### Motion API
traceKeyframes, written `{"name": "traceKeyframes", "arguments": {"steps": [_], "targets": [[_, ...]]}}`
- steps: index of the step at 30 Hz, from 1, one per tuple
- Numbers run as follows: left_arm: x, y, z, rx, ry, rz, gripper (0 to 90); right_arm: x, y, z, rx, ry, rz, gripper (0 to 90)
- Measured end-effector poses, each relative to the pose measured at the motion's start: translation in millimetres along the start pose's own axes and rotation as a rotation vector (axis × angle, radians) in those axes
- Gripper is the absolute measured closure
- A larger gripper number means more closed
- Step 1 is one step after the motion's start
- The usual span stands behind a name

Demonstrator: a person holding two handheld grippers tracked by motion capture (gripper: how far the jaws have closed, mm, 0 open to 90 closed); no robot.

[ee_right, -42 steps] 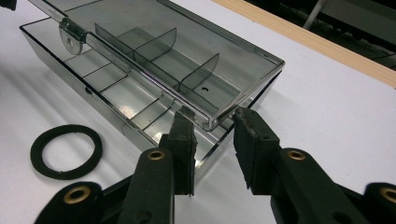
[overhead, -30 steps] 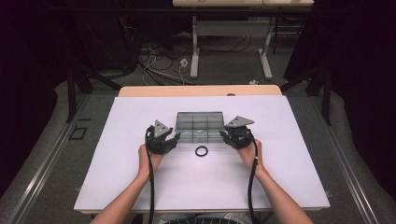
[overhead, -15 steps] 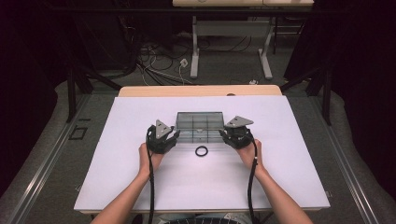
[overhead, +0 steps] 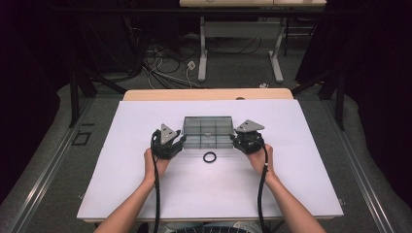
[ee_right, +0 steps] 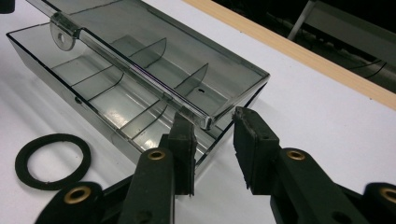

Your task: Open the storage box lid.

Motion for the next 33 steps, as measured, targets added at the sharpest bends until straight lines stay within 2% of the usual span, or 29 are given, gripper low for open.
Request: {"name": "traceKeyframes", "arguments": {"steps": [8,17,33], "targets": [[0.1,-0.4,1.3,-0.008,-0.016,-0.001,68.0,0.6,1.1,2.0,-0.013,0.015,-0.007,68.7],[0.4,-0.6,2.8,-0.015,-0.012,-0.004,68.8,1.5,2.3,3.7,-0.016,0.029,-0.009,68.8],[2.6,-1.1,2.9,-0.017,-0.006,-0.004,69.1,3.8,2.5,5.0,-0.02,0.024,-0.014,69.3]]}}
Point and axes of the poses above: each handheld gripper's, and its own axes: y roughly backward along the jaws, z roughly out of its top, x roughly to its left, the point moved 5 cm from there along -y, roughly forward along the jaws, and after that the axes turned 11 degrees about z, right-handed, at the moved point
